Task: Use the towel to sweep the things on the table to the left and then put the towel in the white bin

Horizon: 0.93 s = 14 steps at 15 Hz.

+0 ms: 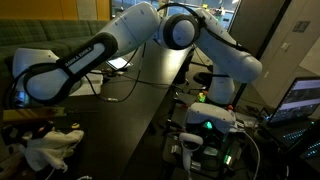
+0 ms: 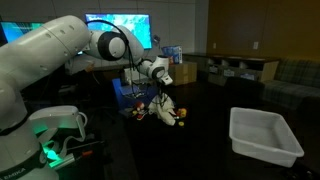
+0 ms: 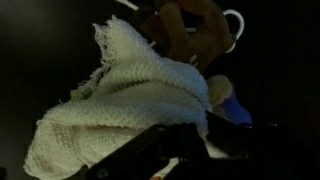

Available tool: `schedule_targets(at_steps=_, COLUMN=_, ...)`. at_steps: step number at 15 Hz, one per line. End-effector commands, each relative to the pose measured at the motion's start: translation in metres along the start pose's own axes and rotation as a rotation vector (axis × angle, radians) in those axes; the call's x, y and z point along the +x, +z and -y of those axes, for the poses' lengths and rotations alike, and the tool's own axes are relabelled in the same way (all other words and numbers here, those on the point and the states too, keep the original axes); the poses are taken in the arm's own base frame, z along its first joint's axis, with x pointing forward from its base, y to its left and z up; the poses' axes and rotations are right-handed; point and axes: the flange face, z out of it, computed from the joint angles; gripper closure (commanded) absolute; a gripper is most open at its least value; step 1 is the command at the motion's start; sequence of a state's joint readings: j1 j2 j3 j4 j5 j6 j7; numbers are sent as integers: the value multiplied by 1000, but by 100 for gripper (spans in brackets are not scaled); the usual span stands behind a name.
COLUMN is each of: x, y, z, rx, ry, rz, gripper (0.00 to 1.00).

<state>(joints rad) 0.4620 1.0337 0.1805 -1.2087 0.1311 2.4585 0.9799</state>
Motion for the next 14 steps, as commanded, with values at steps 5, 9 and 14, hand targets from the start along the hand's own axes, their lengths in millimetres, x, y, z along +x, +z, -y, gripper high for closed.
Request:
schedule_targets(at_steps=5, x=13, y=-83, z=38, rx=70, ry=-92, rz=8, gripper=91)
schedule_targets(at_steps=9, x=30, y=-144, z=28, rx=68, ry=-145, rz=24, gripper=91)
schedule_targets(at_steps=14, x=60, y=-196, z=-19, rx=-45, ry=-126, rz=32, gripper=91)
